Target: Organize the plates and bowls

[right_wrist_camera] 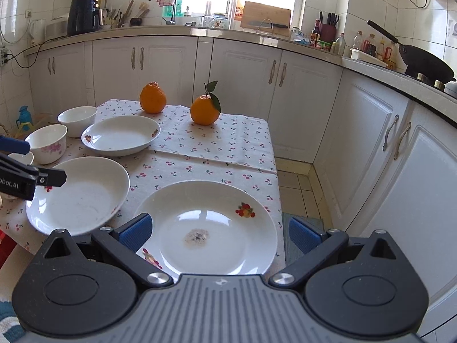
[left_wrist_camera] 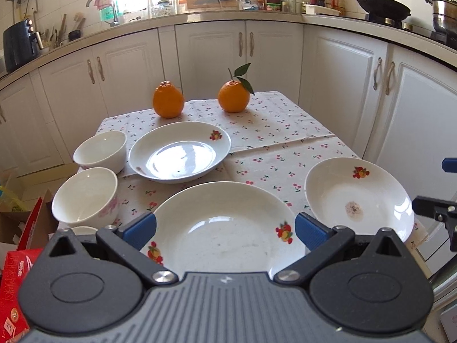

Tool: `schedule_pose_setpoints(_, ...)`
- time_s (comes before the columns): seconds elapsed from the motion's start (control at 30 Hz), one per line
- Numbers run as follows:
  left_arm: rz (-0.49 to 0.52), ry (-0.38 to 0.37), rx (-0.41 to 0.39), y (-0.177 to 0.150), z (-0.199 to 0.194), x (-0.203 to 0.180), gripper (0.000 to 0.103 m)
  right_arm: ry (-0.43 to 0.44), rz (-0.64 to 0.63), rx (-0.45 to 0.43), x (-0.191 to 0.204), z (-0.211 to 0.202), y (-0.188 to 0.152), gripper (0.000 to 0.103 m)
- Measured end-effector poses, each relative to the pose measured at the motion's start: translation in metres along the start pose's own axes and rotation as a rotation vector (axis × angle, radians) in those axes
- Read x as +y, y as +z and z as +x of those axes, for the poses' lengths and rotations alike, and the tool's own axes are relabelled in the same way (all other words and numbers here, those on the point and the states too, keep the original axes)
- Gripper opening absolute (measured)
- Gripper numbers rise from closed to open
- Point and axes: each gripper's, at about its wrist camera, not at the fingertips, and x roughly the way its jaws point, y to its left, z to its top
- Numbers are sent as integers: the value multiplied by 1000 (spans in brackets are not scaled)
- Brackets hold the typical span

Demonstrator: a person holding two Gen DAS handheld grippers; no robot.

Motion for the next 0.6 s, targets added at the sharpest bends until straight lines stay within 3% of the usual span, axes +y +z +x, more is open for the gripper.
schedule_pose_setpoints(0.23,53,-73,-6,9,14,-20,102,84,2,77,-14,19,-38,103)
schedule_pose_setpoints(0.43,55,-156,80,18,33,-37,102,123,12,124,-20,42,-55,103)
schedule_pose_setpoints(0.6,103,-181,123,25,49,-53,102,162,-10,129,-26,57,-60,103)
